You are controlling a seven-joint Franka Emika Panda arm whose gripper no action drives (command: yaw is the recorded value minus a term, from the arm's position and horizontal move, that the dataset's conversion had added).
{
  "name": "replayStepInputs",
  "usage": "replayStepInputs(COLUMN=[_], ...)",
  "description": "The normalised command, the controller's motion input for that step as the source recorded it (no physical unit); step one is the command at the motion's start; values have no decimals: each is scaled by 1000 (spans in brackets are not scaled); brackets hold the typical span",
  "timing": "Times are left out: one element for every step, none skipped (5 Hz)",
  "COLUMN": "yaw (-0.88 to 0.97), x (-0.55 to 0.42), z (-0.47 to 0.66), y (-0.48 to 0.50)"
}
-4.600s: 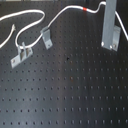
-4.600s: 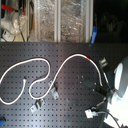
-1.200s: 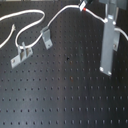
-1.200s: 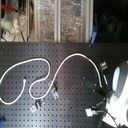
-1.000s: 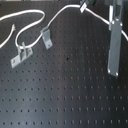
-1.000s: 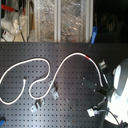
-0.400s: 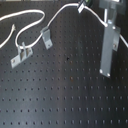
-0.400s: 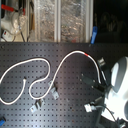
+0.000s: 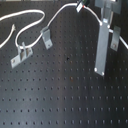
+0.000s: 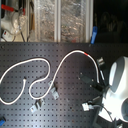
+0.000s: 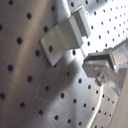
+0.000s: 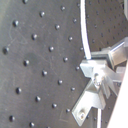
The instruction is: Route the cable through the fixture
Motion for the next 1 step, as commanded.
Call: replayStepInputs(yaw=[-183], x=[-302], z=[228], y=[220])
